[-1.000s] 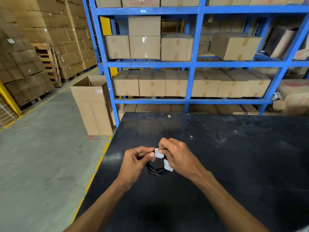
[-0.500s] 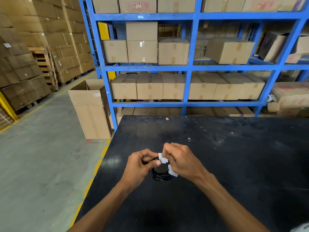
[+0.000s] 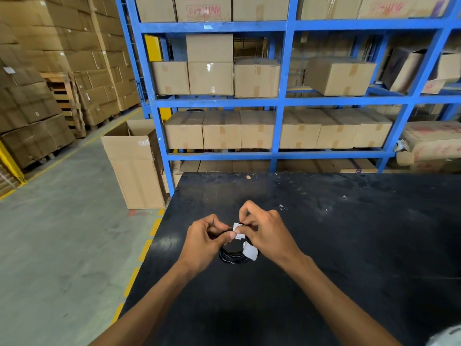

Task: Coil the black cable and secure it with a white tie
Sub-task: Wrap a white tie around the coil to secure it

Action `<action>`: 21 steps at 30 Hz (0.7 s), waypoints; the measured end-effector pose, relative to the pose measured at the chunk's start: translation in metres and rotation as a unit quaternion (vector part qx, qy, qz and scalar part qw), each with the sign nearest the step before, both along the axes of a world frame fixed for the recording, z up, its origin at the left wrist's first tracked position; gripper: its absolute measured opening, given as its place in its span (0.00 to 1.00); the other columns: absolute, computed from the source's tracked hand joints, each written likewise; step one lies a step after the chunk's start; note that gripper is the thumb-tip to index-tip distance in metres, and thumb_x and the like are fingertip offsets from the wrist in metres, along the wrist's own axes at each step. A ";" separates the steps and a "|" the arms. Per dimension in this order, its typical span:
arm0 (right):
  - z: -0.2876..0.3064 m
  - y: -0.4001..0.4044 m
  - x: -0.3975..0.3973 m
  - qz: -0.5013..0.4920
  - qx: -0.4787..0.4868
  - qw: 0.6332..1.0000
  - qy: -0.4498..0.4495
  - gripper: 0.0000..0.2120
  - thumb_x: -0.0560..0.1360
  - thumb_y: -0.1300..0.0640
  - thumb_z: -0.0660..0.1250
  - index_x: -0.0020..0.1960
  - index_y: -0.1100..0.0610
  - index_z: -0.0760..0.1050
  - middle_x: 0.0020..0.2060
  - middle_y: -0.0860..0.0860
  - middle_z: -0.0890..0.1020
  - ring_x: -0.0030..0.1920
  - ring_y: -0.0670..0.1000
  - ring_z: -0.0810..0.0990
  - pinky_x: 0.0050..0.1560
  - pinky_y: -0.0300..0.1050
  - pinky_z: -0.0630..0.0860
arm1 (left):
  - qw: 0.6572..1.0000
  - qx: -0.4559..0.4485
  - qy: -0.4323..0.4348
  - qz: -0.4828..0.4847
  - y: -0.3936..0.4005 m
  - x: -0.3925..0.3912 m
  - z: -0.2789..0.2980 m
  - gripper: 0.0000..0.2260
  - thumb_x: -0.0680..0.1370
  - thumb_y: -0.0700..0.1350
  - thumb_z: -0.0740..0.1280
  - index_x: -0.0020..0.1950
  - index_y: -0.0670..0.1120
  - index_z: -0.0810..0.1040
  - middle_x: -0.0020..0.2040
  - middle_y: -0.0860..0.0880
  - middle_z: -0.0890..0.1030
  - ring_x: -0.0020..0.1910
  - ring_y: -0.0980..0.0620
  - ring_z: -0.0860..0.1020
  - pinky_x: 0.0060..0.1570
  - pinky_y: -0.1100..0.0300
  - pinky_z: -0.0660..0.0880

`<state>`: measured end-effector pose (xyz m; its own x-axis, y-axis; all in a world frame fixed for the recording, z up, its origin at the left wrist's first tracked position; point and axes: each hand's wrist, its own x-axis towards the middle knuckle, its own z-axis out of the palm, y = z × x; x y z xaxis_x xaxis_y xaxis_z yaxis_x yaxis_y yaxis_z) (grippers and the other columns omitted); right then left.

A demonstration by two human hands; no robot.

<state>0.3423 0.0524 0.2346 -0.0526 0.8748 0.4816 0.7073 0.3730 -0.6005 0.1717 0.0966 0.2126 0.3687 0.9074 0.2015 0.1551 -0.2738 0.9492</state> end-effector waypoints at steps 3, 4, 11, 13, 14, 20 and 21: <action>-0.001 0.002 -0.004 -0.031 0.001 0.998 0.055 0.20 0.71 0.66 0.72 0.39 0.50 0.62 0.29 0.56 0.79 0.33 0.56 0.79 0.34 0.52 0.74 | 1.000 -0.016 -0.014 -0.005 0.002 -0.001 0.001 0.07 0.71 0.38 0.75 0.42 0.39 0.78 0.38 0.41 0.86 0.38 0.50 0.84 0.41 0.63 0.78; -0.001 0.003 -0.004 -0.036 0.005 0.997 0.069 0.22 0.71 0.66 0.72 0.38 0.50 0.60 0.28 0.56 0.78 0.34 0.58 0.79 0.34 0.52 0.74 | 0.999 -0.023 -0.020 -0.011 0.003 -0.002 0.002 0.07 0.72 0.38 0.75 0.43 0.38 0.78 0.39 0.41 0.86 0.38 0.50 0.84 0.42 0.64 0.78; 0.002 0.009 -0.009 -0.039 0.038 0.996 0.064 0.26 0.70 0.67 0.72 0.32 0.50 0.56 0.27 0.48 0.62 0.29 0.51 0.64 0.30 0.43 0.64 | 0.998 -0.039 -0.028 -0.038 0.008 -0.013 0.008 0.07 0.73 0.37 0.73 0.49 0.38 0.79 0.41 0.41 0.86 0.40 0.50 0.84 0.47 0.61 0.79; 0.000 0.012 -0.008 -0.047 0.024 0.996 0.077 0.25 0.70 0.66 0.73 0.32 0.51 0.58 0.26 0.49 0.65 0.31 0.58 0.70 0.31 0.50 0.68 | 0.999 -0.031 -0.021 -0.023 0.009 -0.017 0.006 0.06 0.73 0.39 0.73 0.49 0.43 0.81 0.44 0.44 0.87 0.45 0.50 0.84 0.51 0.60 0.79; -0.001 0.012 -0.008 -0.049 0.011 0.995 0.089 0.24 0.70 0.65 0.74 0.33 0.53 0.59 0.26 0.51 0.67 0.31 0.59 0.74 0.32 0.50 0.70 | 1.000 -0.023 -0.012 -0.012 0.009 -0.019 0.005 0.06 0.73 0.40 0.74 0.49 0.45 0.82 0.45 0.45 0.87 0.47 0.51 0.84 0.52 0.61 0.79; -0.019 0.013 -0.013 -0.018 -0.093 0.971 0.220 0.12 0.71 0.63 0.76 0.46 0.59 0.73 0.39 0.51 0.87 0.39 0.41 0.85 0.42 0.33 0.77 | 0.997 -0.048 -0.025 0.054 0.005 -0.026 -0.008 0.04 0.73 0.38 0.73 0.46 0.44 0.83 0.40 0.47 0.86 0.39 0.58 0.83 0.41 0.68 0.77; -0.027 0.012 -0.014 -0.012 -0.128 0.963 0.238 0.12 0.71 0.61 0.76 0.48 0.58 0.74 0.42 0.52 0.88 0.41 0.42 0.86 0.42 0.35 0.78 | 0.996 -0.062 -0.028 0.064 0.003 -0.029 -0.013 0.04 0.73 0.38 0.73 0.46 0.43 0.83 0.39 0.48 0.86 0.39 0.58 0.83 0.40 0.68 0.77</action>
<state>0.3284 0.0645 0.2079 0.1416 0.9662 0.2156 0.3363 0.1579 -0.9284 0.1428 0.1001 0.1994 0.2403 0.9654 0.1013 0.1273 -0.1348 0.9827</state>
